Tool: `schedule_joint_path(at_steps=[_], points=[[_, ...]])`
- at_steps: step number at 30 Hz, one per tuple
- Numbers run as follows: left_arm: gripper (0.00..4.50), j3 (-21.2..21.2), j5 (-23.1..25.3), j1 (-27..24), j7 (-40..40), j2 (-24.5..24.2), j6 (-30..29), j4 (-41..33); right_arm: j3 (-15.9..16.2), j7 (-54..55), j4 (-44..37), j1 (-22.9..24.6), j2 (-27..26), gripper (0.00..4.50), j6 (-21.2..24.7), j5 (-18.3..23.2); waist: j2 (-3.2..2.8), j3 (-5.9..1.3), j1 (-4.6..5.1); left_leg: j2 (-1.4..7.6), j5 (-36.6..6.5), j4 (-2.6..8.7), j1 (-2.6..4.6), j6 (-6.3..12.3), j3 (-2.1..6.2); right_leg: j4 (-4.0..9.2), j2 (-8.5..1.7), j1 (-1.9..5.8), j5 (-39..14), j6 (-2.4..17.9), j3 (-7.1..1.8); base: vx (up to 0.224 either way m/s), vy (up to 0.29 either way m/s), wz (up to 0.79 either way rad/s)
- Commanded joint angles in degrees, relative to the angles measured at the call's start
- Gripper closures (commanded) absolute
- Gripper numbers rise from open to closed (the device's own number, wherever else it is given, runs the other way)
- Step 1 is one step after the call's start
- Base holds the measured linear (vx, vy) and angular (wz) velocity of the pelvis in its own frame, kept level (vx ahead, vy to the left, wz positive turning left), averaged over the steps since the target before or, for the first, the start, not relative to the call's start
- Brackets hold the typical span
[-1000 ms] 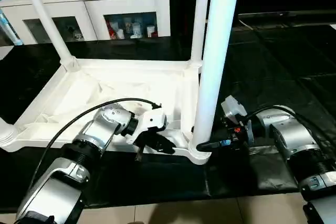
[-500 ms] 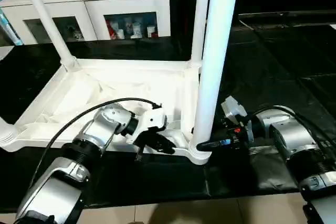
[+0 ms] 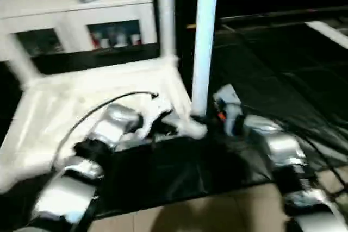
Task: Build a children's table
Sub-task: Rotate leg to tighten
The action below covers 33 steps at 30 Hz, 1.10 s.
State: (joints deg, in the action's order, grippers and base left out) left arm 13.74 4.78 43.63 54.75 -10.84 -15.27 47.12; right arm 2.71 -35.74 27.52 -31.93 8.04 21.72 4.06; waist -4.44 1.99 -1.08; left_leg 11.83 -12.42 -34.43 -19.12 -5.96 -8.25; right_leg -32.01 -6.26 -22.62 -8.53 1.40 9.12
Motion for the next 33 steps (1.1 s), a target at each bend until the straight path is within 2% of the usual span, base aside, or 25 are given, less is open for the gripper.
schedule_joint_path(at_steps=[1, 2, 4, 6, 9, 11, 12, 13, 15, 17, 19, 22, 23, 28, 30, 31, 33], points=[[4.50, -0.7, -2.4, 2.4, -3.4, 3.8, -0.5, -1.0, 3.6, 2.8, 3.0, -0.2, -3.9, 2.57, 1.9, -0.2, 0.31, -2.74, 0.57, -0.47, -17.9, 4.10, -0.89, 2.59, -0.03, 6.19, -1.91, 3.25, -33.6, 0.5, -0.52, 0.000, 0.000, 0.00], [4.50, -1.8, -2.6, 2.9, -6.4, 5.0, -1.4, -0.6, 2.8, 6.1, 4.5, -1.4, -5.4, 2.57, 1.5, -0.5, 0.27, -2.89, 1.19, -0.26, -18.7, 4.26, -0.70, 3.17, 0.12, 6.24, -2.03, 3.18, -31.2, 1.3, -0.66, 0.000, 0.000, 0.00], [4.50, -2.1, -2.5, 3.1, -7.2, 5.4, -1.7, -0.6, 2.6, 7.6, 5.0, -1.9, -6.1, 2.57, 1.5, -0.5, 0.31, -3.03, 1.53, -0.03, -18.3, 4.49, -0.70, 3.86, 0.16, 5.86, -2.21, 3.35, -28.2, 3.3, -1.00, 0.000, 0.000, 0.00], [4.50, -2.4, -2.5, 3.1, -8.1, 6.0, -2.1, -0.8, 2.2, 9.4, 5.3, -2.5, -7.1, 2.57, 1.9, -0.9, 0.48, -3.27, 1.44, 0.11, -14.9, 4.62, -1.04, 4.48, -0.01, 4.99, -2.34, 3.56, -23.1, 5.9, -1.85, 0.000, 0.000, 0.00], [4.50, -2.4, -2.1, 2.8, -8.2, 5.9, -2.2, -1.3, 1.6, 9.9, 4.5, -2.3, -7.9, 2.57, 2.1, -1.1, 0.53, -3.46, 1.14, 0.24, -10.9, 4.59, -1.22, 5.44, -0.24, 4.06, -2.37, 3.70, -18.5, 8.6, -2.60, 0.000, 0.000, 0.00], [4.50, -2.2, -1.8, 2.6, -8.0, 5.7, -2.3, -1.6, 1.4, 9.7, 3.8, -1.9, -8.1, 2.57, 1.6, -0.8, 0.56, -3.58, 0.98, 0.20, -9.7, 4.43, -1.25, 5.85, -0.33, 3.85, -2.48, 3.79, -18.0, 9.1, -2.80, 0.000, 0.000, 0.00], [4.50, -2.1, -1.6, 2.3, -7.7, 5.3, -1.9, -1.8, 1.5, 9.0, 3.4, -1.5, -7.8, 2.01, 0.9, -0.6, 0.50, -3.67, 0.86, 0.20, -8.8, 4.42, -1.36, 5.99, -0.32, 3.73, -2.52, 3.93, -17.3, 9.3, -2.83, 0.000, 0.000, 0.00], [4.50, -1.9, -1.4, 2.0, -7.3, 5.0, -1.7, -2.0, 1.7, 8.5, 3.2, -1.2, -7.5, 1.87, 0.1, -0.5, 0.32, -3.69, 0.60, 0.30, -7.6, 4.41, -1.42, 6.22, -0.37, 3.63, -2.56, 3.91, -15.8, 9.6, -2.92, 0.000, 0.000, 0.00], [4.50, -1.6, -1.3, 1.7, -6.5, 4.6, -1.0, -2.3, 1.8, 7.9, 3.0, -0.9, -6.9, 1.81, -0.7, -0.3, 0.35, -3.76, 0.38, 0.24, -7.1, 4.32, -1.44, 6.36, -0.48, 3.40, -2.48, 3.91, -14.5, 10.2, -3.04, 0.000, 0.000, 0.00], [4.50, -1.1, -1.2, 1.2, -5.3, 3.7, -0.2, -2.7, 1.8, 5.9, 2.2, -0.3, -5.9, 1.49, -1.9, 0.3, 0.39, -3.69, 0.28, 0.25, -7.4, 4.34, -1.52, 6.29, -0.49, 3.34, -2.44, 3.81, -14.7, 10.3, -3.08, 0.000, 0.000, 0.00], [4.50, -1.1, -1.2, 0.9, -4.8, 3.1, -0.3, -2.9, 1.7, 4.6, 1.5, 0.1, -5.1, 1.39, -2.0, 0.7, 0.38, -3.66, 0.19, 0.31, -8.2, 4.35, -1.49, 6.34, -0.54, 3.36, -2.46, 3.84, -15.3, 10.2, -3.11, 0.000, 0.000, 0.00], [4.50, -1.1, -1.0, 0.6, -3.4, 1.6, 0.0, -2.8, 1.6, 1.5, 1.0, 0.6, -2.8, 1.03, -3.7, 0.6, 0.37, -3.70, 0.08, 0.40, -7.9, 4.33, -1.43, 6.53, -0.51, 3.17, -2.39, 3.81, -14.1, 10.6, -3.17, 0.000, 0.000, 0.00], [4.50, -0.9, -0.8, 0.4, -1.5, 0.1, 0.8, -2.8, 1.6, -1.7, 1.2, 0.7, -0.3, 1.03, -4.8, 0.6, 0.52, -3.74, -0.11, 0.43, -7.7, 4.27, -1.43, 6.81, -0.58, 3.12, -2.46, 3.81, -13.7, 10.8, -3.25, 0.000, 0.000, 0.00], [4.50, -0.6, -0.7, 0.2, -0.3, -0.7, 1.4, -2.7, 1.7, -3.7, 1.1, 0.8, 1.2, 0.65, -4.8, 0.6, 0.51, -3.74, -0.52, 0.41, -6.2, 4.08, -1.52, 7.24, -0.71, 2.93, -2.46, 3.73, -13.3, 11.2, -3.31, 0.000, 0.000, 0.00], [4.50, 0.1, -0.7, -0.2, 2.8, -2.1, 3.0, -2.9, 2.7, -8.4, 0.2, 1.7, 4.6, 0.54, -6.4, 0.4, 0.77, -3.74, -0.94, 0.47, -6.2, 4.10, -1.42, 7.26, -0.75, 3.01, -2.42, 3.68, -14.2, 10.9, -3.30, 0.000, 0.000, 0.00], [4.50, 0.6, -0.9, -0.6, 5.4, -3.1, 4.4, -3.1, 2.8, -12.1, -0.6, 2.2, 6.9, 0.54, -7.3, 1.0, 0.72, -3.74, -1.19, 0.53, -6.2, 4.09, -1.37, 7.24, -0.72, 2.98, -2.46, 3.65, -14.3, 10.8, -3.30, 0.000, 0.000, 0.00], [4.50, 1.6, -1.0, -1.2, 8.9, -4.4, 6.4, -3.5, 2.7, -17.8, -1.3, 2.5, 10.1, 0.26, -8.4, 2.1, 0.47, -3.84, -1.65, 0.76, -6.0, 3.97, -1.43, 8.11, -0.76, 2.67, -2.44, 3.67, -12.4, 11.2, -3.45, 0.000, 0.000, 0.00]])
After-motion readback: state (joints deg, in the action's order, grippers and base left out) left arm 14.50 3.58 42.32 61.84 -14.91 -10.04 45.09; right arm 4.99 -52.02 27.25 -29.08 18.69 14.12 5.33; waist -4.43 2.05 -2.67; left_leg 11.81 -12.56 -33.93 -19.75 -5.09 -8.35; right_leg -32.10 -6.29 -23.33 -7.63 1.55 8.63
